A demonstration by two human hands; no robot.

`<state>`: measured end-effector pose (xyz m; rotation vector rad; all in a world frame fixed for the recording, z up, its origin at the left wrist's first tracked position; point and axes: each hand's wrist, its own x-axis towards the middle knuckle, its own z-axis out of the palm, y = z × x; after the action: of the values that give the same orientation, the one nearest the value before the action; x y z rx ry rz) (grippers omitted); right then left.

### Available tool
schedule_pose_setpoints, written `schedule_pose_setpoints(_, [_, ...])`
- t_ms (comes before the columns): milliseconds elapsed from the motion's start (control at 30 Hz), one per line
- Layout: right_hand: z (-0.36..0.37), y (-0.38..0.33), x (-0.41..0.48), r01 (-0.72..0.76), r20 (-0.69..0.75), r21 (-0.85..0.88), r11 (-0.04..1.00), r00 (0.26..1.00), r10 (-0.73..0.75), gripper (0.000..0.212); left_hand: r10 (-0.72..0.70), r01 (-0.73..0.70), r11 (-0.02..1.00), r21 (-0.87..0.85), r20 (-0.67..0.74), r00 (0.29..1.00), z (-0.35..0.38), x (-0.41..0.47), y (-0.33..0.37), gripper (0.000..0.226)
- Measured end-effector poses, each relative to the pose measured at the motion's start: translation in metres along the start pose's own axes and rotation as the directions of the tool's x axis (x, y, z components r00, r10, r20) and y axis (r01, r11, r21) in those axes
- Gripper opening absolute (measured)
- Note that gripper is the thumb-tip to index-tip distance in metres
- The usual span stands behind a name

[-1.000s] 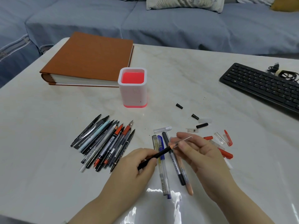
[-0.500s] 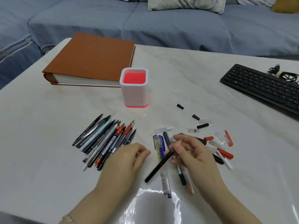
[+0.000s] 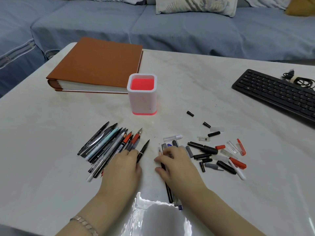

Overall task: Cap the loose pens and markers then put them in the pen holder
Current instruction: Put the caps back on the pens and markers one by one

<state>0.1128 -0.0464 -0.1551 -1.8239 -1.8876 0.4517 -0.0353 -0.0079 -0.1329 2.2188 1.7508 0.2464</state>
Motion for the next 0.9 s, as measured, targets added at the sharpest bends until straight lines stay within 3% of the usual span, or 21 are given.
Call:
schedule_pose_setpoints(100, [-0.019, 0.010, 0.002, -0.025, -0.054, 0.058, 0.998, 0.998, 0.029, 0.019, -0.030, 0.024, 0.994, -0.106, -0.048, 0.998, -0.004, 0.000, 0.004, 0.018])
schedule_pose_setpoints(200, [-0.043, 0.031, 0.008, -0.113, -0.158, -0.043, 0.993, 0.982, 0.105, 0.017, -0.032, 0.016, 0.962, -0.271, -0.055, 0.998, -0.008, -0.001, 0.009, 0.023])
schedule_pose_setpoints(367, [-0.059, 0.061, 0.020, -0.248, 0.008, -0.254, 0.935, 0.966, 0.259, 0.031, 0.022, -0.040, 0.922, -0.385, -0.050, 0.999, -0.015, -0.004, 0.018, 0.012])
schedule_pose_setpoints(533, [-0.056, 0.066, 0.019, -0.191, 0.017, -0.334, 0.923, 0.978, 0.208, 0.029, 0.008, 0.009, 0.867, -0.498, 0.033, 0.999, -0.019, -0.005, 0.027, 0.014])
schedule_pose_setpoints(633, [-0.059, 0.066, 0.015, -0.217, -0.139, -0.144, 0.966, 0.971, 0.197, 0.025, -0.010, 0.045, 0.823, -0.567, 0.064, 0.998, -0.018, -0.006, 0.031, 0.018])
schedule_pose_setpoints(733, [-0.071, 0.055, 0.008, -0.292, -0.292, 0.252, 0.923, 0.886, 0.361, 0.022, -0.008, 0.061, 0.784, -0.618, 0.090, 0.996, -0.017, -0.006, 0.034, 0.016])
schedule_pose_setpoints(833, [-0.084, 0.042, 0.000, -0.273, -0.279, 0.670, 0.690, 0.769, 0.575, 0.026, 0.034, 0.063, 0.740, -0.670, 0.131, 0.991, -0.018, -0.007, 0.041, 0.010])
schedule_pose_setpoints(900, [-0.088, 0.033, -0.005, -0.235, -0.187, 0.819, 0.523, 0.754, 0.630, 0.032, 0.069, 0.049, 0.735, -0.676, 0.146, 0.987, -0.019, -0.008, 0.046, 0.010])
